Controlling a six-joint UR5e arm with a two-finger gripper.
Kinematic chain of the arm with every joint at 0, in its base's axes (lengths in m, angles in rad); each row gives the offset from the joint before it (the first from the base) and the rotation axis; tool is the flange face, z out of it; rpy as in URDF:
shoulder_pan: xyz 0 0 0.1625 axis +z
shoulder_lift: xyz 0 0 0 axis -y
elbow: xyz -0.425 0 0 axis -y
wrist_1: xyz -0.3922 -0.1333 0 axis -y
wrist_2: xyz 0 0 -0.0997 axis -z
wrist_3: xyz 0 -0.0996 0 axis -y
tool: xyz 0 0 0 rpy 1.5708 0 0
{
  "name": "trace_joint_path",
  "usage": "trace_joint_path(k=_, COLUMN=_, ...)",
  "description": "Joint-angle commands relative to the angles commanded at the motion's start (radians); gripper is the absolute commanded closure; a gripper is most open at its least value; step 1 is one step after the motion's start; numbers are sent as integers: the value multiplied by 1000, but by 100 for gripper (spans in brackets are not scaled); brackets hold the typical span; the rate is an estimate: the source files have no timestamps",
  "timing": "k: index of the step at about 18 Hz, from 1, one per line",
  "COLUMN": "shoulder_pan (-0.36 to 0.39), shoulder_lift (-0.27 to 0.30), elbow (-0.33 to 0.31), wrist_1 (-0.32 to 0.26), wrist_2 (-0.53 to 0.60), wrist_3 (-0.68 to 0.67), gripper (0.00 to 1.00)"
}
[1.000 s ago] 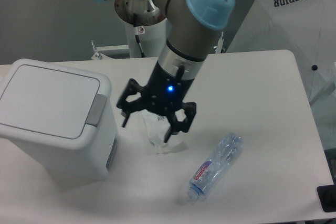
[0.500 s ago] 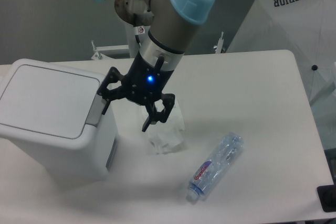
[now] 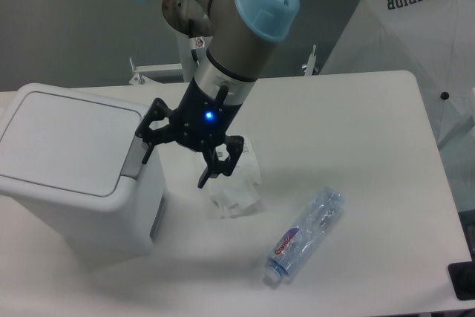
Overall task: Open the trash can
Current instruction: 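Lower the gripper finger against the lid's front edge, then push the gripper finger up under the lid to flip it open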
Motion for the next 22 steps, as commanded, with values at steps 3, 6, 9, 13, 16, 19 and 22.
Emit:
trace_joint_path(k=3, shoulder_pan=0, shoulder_lift=-2, elbow=0, wrist_1=0, wrist_2=0, wrist_3=3, gripper=0)
trace_joint_path(k=6, shoulder_pan=-5, shoulder_lift=-5, elbow=0, wrist_1=2, wrist_2=0, wrist_3=3, gripper=0)
trace_joint_path(k=9, shoulder_pan=-5, shoulder_lift=-5, elbow=0, wrist_1=0, wrist_2=0, wrist_3=5, gripper=0)
trace_joint_path(k=13, shoulder_pan=-5, shoulder_lift=-3, elbow=15, wrist_1=-5, wrist_2=-2, wrist_3=-1, gripper=0)
trace_joint_path(k=16, shoulder_pan=-6, shoulder_lift=6, elbow=20, wrist_1=-8, wrist_2=-8, wrist_3=-5, gripper=0)
trace_joint_path(k=19, shoulder_pan=-9, shoulder_lift=6, elbow=11, wrist_1=-8, wrist_2=-5, wrist_3=-5, gripper=0)
trace_joint_path(k=22, shoulder_pan=-29, shoulder_lift=3, elbow=-2, wrist_1=-3, wrist_2=0, wrist_3=-3, gripper=0)
